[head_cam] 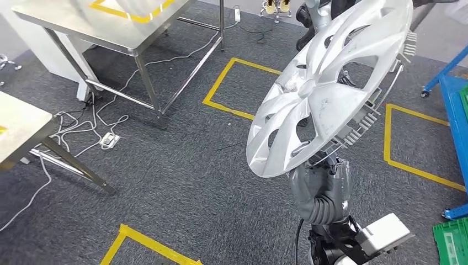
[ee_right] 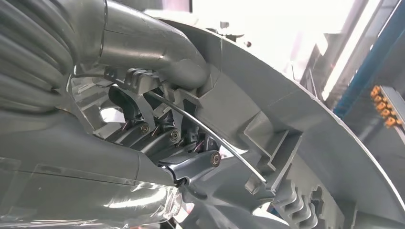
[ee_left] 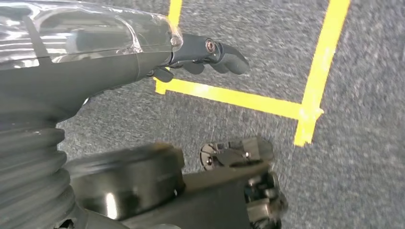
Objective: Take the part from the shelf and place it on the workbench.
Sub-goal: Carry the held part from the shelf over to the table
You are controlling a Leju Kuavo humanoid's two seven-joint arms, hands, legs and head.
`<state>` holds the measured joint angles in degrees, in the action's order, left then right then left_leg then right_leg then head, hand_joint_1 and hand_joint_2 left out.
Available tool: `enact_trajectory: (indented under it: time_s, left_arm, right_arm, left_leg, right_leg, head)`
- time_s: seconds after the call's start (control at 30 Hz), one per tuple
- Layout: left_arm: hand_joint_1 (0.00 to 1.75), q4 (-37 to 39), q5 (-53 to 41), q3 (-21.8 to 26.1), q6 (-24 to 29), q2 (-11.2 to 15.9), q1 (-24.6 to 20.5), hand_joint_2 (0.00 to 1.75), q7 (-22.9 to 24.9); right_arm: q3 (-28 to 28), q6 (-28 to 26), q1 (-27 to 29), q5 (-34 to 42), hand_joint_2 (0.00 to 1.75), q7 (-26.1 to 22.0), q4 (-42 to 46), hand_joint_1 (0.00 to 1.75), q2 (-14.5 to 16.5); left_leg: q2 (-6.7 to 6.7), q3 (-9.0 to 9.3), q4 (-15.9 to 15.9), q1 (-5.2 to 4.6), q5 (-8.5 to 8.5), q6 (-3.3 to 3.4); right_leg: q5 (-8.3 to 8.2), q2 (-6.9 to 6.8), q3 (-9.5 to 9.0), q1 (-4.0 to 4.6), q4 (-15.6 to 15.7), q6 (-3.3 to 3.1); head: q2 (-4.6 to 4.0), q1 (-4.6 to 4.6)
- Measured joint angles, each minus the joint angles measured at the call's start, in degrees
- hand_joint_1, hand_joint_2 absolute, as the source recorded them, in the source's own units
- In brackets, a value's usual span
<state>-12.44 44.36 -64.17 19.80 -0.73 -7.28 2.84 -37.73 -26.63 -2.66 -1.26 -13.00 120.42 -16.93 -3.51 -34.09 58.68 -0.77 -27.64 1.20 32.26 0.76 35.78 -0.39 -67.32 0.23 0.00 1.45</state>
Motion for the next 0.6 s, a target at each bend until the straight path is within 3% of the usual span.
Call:
enact_trajectory:
  time_s: [0.07,0.13,0.2,0.23,0.27,0.33,0.4,0.43,0.5,0.53,0.6]
  left_arm:
    - [0.0,-0.01,0.02,0.01,0.07,0.09,-0.05,1.75,0.37]
    - [0.0,-0.01,0.26,0.01,0.22,0.17,0.0,1.75,0.58]
    - [0.0,0.01,0.62,0.0,0.4,0.32,0.12,1.75,0.57]
    - [0.0,0.02,0.74,0.0,0.48,0.43,0.13,1.75,0.55]
    - [0.0,0.02,0.81,0.0,0.54,0.52,0.09,1.75,0.5]
    - [0.0,-0.01,0.86,0.0,0.59,0.66,0.01,1.75,0.38]
    - [0.0,-0.02,0.92,0.0,0.56,0.67,0.06,1.75,0.12]
    - [0.0,-0.02,0.96,0.0,0.57,0.67,0.1,1.75,-0.18]
    - [0.0,-0.02,0.98,0.0,0.62,0.68,0.12,1.75,-1.15]
    - [0.0,-0.03,0.94,0.0,0.68,0.63,0.09,1.75,-1.65]
    - [0.0,-0.04,0.86,0.0,1.01,0.53,0.08,1.75,-2.56]
  right_arm:
    - [-0.12,0.31,-0.11,0.14,1.75,-0.16,-0.37,1.75,0.02]
    - [-0.27,0.71,-0.46,0.19,1.75,-0.33,-0.62,1.75,0.02]
    - [-0.38,0.98,-0.88,0.21,1.75,-0.38,-0.79,1.75,0.04]
    - [-0.42,1.03,-1.02,0.21,1.75,-0.39,-0.85,1.75,0.08]
    - [-0.44,1.05,-1.12,0.21,1.75,-0.4,-0.89,1.75,0.13]
    - [-0.47,1.07,-1.25,0.17,1.75,-0.51,-0.98,1.75,0.22]
    - [-0.48,1.16,-1.33,0.11,1.75,-0.68,-1.1,1.75,0.28]
    - [-0.49,1.22,-1.37,0.08,1.75,-0.79,-1.16,1.75,0.31]
    - [-0.5,1.32,-1.44,0.07,1.75,-1.08,-1.24,1.75,0.37]
    - [-0.49,1.36,-1.47,0.1,1.75,-1.36,-1.25,1.75,0.41]
    - [-0.47,1.43,-1.58,0.35,1.75,-2.1,-1.25,1.75,0.48]
  left_leg:
    - [-1.06,-0.11,0.11,-0.05,0.0,-0.13]
    - [-1.77,-0.65,0.13,0.12,0.18,-0.52]
    - [-1.73,-0.97,0.15,0.16,0.19,-1.05]
    - [-0.52,-1.29,0.81,0.05,-0.41,-1.35]
    - [0.93,-2.03,2.41,-0.01,-1.58,-1.67]
    - [3.44,-5.04,8.58,0.35,-5.09,-2.41]
    - [3.62,-7.77,13.88,1.04,-6.88,-3.12]
    - [3.73,-7.85,13.99,1.35,-6.25,-3.44]
    - [4.95,-5.06,8.76,1.85,-2.8,-4.01]
    - [6.31,-3.15,5.33,1.8,-1.45,-4.13]
    - [8.07,-0.94,1.17,1.51,-0.3,-3.51]
  right_leg:
    - [-3.16,2.03,-2.41,0.3,6.38,-0.81]
    - [-3.5,2.87,-3.16,0.47,8.66,-1.2]
    - [-3.67,1.93,-3.45,0.42,9.59,-1.38]
    - [-3.88,1.42,-3.72,0.32,10.09,-1.5]
    - [-4.1,0.78,-4.0,0.2,10.6,-1.62]
    - [-4.21,-0.58,-4.3,0.12,10.99,-1.74]
    - [-4.08,-1.97,-4.31,0.05,10.92,-1.66]
    - [-3.97,-2.6,-4.31,-0.02,10.84,-1.53]
    - [-3.61,-3.71,-4.39,-0.21,10.51,-1.0]
    - [-3.32,-4.17,-4.42,-0.19,10.22,-0.59]
    - [-2.78,-4.93,-4.49,-0.1,9.61,0.17]
  head:
    - [0.0,0.18]
    - [0.0,0.5]
    - [0.0,0.68]
    - [0.0,0.47]
    - [0.0,0.19]
    - [0.0,-0.41]
    - [0.0,-0.74]
    - [0.0,-0.94]
    - [0.0,-1.42]
    - [0.0,-1.69]
    - [0.0,-1.79]
